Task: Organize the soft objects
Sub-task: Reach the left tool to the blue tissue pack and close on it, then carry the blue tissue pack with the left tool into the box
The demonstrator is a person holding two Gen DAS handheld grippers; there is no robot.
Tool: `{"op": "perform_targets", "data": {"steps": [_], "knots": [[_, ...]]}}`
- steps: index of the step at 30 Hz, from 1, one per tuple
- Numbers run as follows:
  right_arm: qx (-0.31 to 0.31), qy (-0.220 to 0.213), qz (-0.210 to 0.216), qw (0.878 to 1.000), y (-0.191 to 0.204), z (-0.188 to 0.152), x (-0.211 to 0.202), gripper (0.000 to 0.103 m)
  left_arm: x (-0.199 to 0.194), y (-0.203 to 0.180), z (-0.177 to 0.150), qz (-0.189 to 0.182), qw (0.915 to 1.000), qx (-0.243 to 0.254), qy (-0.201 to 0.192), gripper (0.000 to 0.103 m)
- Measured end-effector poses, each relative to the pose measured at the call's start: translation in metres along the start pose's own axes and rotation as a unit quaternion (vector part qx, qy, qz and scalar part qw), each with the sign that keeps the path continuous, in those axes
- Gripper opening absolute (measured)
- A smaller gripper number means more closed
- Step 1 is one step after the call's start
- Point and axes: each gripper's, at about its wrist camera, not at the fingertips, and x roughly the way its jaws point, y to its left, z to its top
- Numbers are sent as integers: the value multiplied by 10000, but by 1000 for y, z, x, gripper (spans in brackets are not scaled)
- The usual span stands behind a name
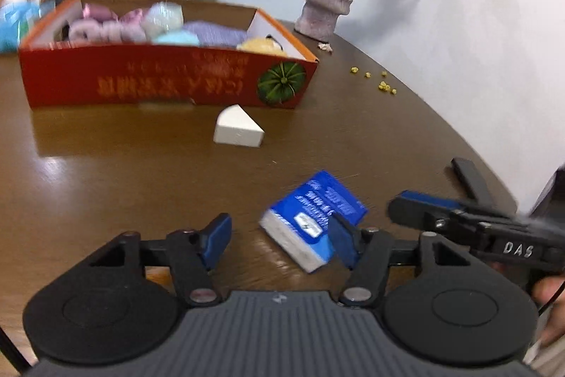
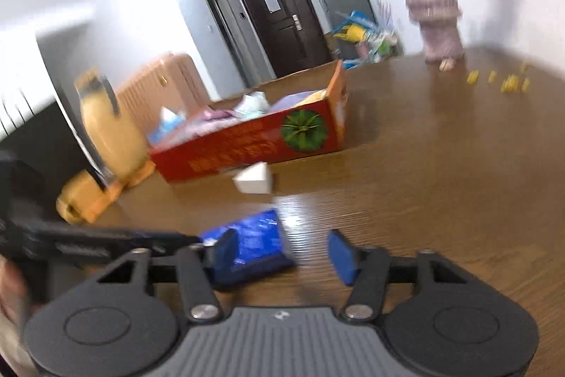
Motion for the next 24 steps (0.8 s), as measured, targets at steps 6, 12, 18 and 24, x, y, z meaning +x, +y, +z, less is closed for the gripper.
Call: {"op": "perform_targets", "data": {"steps": [6,12,18,24], "knots": [[-165,196,-86,9996,9,12,40,28,9,8,0,84,9981,-614,70,33],[-336,564,-106,9978,14,6,49,21,7,-21,-16,620,9967,382,-347,26],[-399,625,-422,9964,35,-20,14,21,-7,-23,-26,238,9997,96,-16,18],[153,475,-237,9985,22,-27,6,21,-9,-28,-38,263,9988,343,-248,19]]}}
